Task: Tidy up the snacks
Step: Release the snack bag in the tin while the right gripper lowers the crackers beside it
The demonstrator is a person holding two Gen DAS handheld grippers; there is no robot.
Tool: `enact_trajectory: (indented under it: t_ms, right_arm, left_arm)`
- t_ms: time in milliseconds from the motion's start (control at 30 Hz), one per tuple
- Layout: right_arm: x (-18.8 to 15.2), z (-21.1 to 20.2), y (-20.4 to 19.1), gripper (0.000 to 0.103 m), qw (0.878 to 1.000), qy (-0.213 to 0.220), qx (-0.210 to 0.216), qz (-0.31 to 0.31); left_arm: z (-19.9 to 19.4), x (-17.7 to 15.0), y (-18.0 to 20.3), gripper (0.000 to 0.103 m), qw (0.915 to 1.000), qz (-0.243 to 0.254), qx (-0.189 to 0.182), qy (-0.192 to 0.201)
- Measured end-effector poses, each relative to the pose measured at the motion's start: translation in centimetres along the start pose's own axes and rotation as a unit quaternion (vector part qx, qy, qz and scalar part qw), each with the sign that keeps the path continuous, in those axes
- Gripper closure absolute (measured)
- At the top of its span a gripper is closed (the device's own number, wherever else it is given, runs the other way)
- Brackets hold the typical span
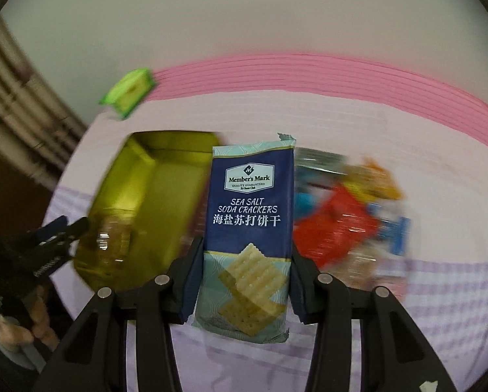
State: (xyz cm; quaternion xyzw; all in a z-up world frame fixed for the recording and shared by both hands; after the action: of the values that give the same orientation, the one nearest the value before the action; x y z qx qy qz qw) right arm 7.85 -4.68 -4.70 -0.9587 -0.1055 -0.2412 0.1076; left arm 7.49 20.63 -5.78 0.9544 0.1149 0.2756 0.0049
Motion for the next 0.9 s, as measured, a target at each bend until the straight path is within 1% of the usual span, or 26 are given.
enact_trajectory:
  t_ms: [67, 200, 367, 567, 767, 900]
  right_arm:
    - [0.7, 0.8, -1.9, 0.060, 1.000, -0.002, 0.010, -0.009]
    - [1.4, 2.6, -5.3, 0.060, 0.999, -0.014, 0.030, -0.024]
    - [1.8, 4.9, -8.1, 0.060, 0.998, -0.026, 0.034, -0.037]
    - [1.4, 7.4, -9.5, 0.060, 0.998, -0.047, 0.021, -0.049]
    - [0.4, 8.7, -10.2, 0.060, 0.996, -0.060, -0.006, -0.067]
    - [0.3, 9.2, -10.4, 0.060, 0.995, -0.064, -0.021, -0.076]
  left_arm:
    - [0.0, 0.0, -1.2, 0.045, 0.9998, -0.015, 0.012, 0.002]
    - [-0.4, -0.3, -2.9, 0.045, 0.9989, -0.042, 0.018, 0.000]
    - [-0.3, -0.5, -4.1, 0.044, 0.9978, -0.064, 0.018, -0.005]
    - [0.2, -0.6, -4.1, 0.042, 0.9974, -0.070, 0.005, -0.015]
    - [0.4, -0.7, -3.8, 0.041, 0.9972, -0.072, -0.001, -0.019]
    - [0.4, -0.6, -4.1, 0.040, 0.9966, -0.080, 0.000, -0.018]
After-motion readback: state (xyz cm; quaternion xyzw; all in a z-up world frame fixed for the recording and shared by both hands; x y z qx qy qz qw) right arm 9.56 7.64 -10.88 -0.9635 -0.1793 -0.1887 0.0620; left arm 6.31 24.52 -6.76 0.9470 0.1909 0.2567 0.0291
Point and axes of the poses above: each gripper's, at about its wrist camera, not at the fingertips, and z roughly the way its jaws point, y to its right, x to its top, the point moved 5 cm from there along z, roughly the way its jaws point, and after that the axes turned 11 degrees about -z, right-handed, at the moved point
